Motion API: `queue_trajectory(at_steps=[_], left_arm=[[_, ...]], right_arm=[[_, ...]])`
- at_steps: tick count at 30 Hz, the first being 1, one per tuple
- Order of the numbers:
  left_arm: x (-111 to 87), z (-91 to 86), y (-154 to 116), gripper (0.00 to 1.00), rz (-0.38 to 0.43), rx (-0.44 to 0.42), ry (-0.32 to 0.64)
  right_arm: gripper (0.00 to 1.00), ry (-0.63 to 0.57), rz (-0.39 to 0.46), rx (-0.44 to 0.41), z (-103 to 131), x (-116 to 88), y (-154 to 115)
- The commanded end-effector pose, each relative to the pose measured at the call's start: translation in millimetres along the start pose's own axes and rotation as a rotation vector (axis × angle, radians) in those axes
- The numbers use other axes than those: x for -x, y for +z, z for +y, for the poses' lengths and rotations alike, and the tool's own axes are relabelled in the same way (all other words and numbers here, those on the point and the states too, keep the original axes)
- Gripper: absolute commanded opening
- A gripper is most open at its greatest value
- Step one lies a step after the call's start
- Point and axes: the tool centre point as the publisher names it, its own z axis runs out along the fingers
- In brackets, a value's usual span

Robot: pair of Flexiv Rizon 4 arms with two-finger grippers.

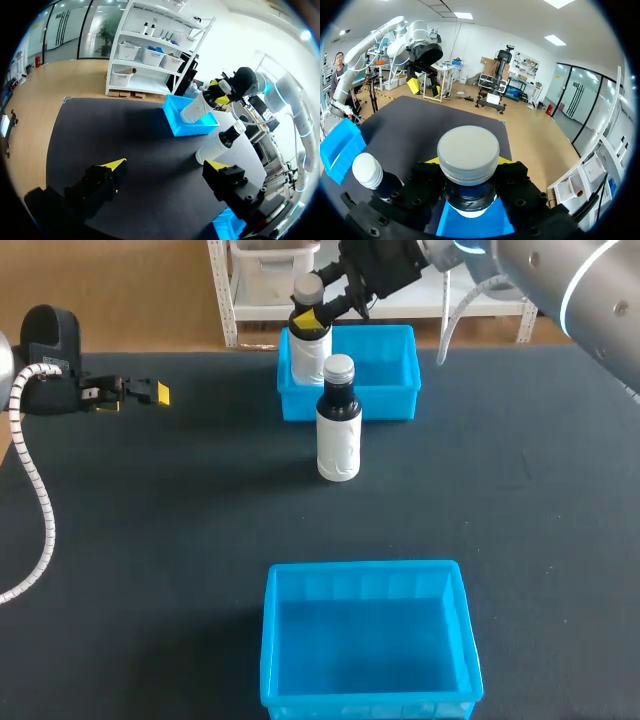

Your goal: Pick up the bottle, and place it in the far bin if it is heavy, or in the near bin if it is light.

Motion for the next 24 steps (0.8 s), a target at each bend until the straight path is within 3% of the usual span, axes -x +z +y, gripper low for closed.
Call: queue_trajectory(at_steps=[1,24], left_arm=[[0.0,0.0,0.0,1.00,0.000,0.000,0.000],[0.0,0.0,0.0,1.00,0.000,0.000,0.000]], right_arm=[[0.00,0.004,0.000,0.773,-9.8,-1.6,2.9],[0.00,0.077,-0.033,0.839,-9.8,-8.4,10.4]])
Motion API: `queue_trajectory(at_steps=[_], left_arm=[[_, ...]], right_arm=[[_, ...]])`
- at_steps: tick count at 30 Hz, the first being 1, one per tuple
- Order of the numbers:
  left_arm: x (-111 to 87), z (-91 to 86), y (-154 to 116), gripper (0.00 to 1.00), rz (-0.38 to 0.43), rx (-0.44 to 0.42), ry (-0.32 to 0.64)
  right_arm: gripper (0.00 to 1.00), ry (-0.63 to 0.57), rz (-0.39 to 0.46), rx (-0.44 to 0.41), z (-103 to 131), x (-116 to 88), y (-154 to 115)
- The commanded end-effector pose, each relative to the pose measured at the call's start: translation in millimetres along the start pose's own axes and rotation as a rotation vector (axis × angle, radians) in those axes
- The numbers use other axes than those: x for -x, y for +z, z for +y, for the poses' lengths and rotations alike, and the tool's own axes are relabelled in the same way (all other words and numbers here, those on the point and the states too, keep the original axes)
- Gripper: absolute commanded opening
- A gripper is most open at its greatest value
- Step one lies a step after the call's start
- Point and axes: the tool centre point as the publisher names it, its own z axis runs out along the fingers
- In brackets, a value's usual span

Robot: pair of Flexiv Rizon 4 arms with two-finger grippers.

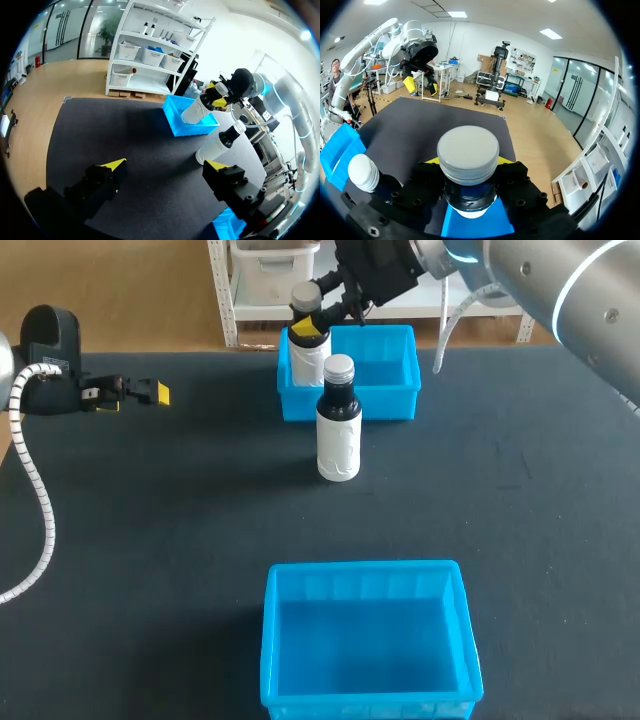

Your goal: Pick up the bottle, and place it in the far bin if it is heavy, or in the near bin if it is light.

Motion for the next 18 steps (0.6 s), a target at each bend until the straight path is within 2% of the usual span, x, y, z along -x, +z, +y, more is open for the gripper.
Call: queue_trajectory(at_steps=[1,18], left_arm=[[0.0,0.0,0.0,1.00,0.000,0.000,0.000],[0.0,0.0,0.0,1.00,0.000,0.000,0.000]], right_arm=[[0.00,0.015,-0.012,0.845,-11.8,0.1,1.9],[0.00,0.090,-0.047,0.867,-17.8,-1.9,5.9]])
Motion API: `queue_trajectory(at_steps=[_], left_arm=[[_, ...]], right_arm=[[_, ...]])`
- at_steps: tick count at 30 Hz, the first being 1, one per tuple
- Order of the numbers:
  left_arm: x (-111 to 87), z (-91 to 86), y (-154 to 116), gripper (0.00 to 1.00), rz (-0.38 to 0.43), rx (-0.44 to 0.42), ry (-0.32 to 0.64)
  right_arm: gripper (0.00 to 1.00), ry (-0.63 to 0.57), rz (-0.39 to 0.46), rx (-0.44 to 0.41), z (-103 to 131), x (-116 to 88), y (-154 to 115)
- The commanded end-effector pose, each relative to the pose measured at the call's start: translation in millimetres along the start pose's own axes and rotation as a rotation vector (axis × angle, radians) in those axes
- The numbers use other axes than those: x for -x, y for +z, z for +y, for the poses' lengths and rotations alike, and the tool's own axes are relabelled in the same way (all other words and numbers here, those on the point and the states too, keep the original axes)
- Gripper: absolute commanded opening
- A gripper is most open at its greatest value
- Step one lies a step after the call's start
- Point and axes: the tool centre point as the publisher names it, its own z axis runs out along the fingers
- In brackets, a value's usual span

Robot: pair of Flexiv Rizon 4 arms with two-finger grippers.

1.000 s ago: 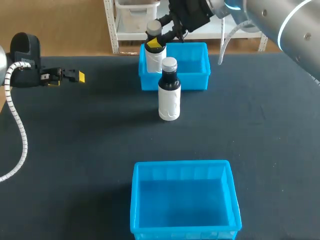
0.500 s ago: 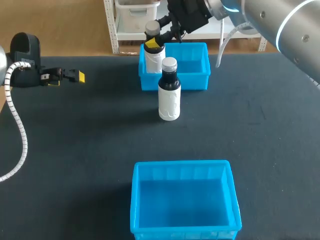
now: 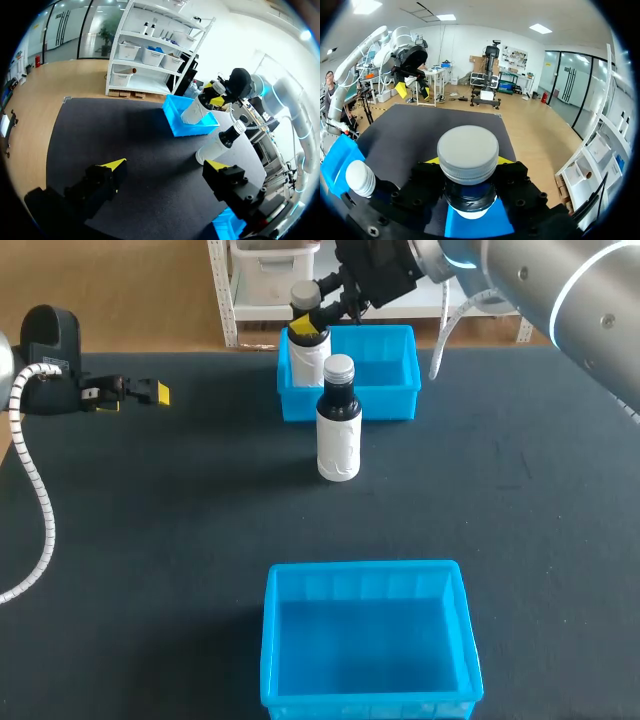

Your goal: Pick up the bottle, and place it in the far bin if it is heavy, or in the near bin if it is light.

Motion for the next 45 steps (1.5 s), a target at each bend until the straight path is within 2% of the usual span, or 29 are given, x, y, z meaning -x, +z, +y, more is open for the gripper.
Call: queue_trajectory(at_steps=[1,45], left_arm=[[0.0,0.0,0.0,1.00,0.000,0.000,0.000],[0.0,0.0,0.0,1.00,0.000,0.000,0.000]], right_arm=[[0.00,0.017,0.000,0.896,-11.6,2.6,3.9],[0.00,0.081,-0.042,0.906,-21.8,-15.3,16.6]])
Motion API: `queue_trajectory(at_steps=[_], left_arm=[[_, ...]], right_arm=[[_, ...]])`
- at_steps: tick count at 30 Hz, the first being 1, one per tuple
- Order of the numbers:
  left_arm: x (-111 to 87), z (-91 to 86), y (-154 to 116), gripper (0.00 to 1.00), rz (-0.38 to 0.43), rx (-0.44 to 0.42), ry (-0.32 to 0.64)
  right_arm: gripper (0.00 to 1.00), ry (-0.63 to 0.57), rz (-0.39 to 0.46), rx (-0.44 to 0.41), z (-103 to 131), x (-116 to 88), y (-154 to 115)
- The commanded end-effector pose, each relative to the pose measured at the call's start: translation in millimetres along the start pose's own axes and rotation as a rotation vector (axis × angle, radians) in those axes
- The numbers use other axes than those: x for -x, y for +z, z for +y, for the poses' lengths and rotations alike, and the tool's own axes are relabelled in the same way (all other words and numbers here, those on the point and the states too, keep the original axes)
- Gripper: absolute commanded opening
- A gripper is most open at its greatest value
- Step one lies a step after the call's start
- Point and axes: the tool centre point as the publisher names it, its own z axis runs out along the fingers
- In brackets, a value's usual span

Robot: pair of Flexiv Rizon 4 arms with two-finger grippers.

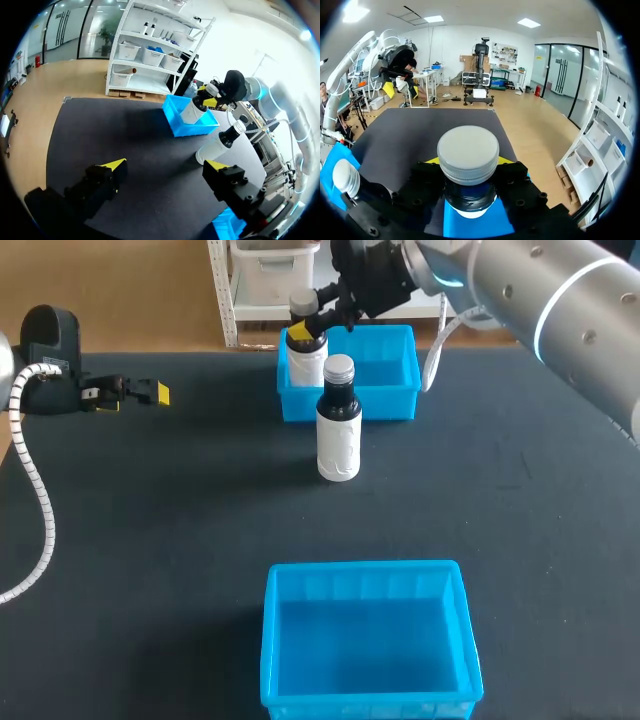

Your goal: Pick up the bottle, and place it in the far bin if it is heavy, or in the near bin if it is light.

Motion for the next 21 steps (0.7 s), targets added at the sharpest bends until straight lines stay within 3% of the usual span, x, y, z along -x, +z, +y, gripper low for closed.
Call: queue_trajectory(at_steps=[1,21], left_arm=[[0.0,0.0,0.0,1.00,0.000,0.000,0.000],[0.0,0.0,0.0,1.00,0.000,0.000,0.000]], right_arm=[[0.00,0.006,-0.004,0.954,-11.5,1.3,3.5],[0.00,0.032,-0.007,0.962,-12.3,-5.3,7.0]])
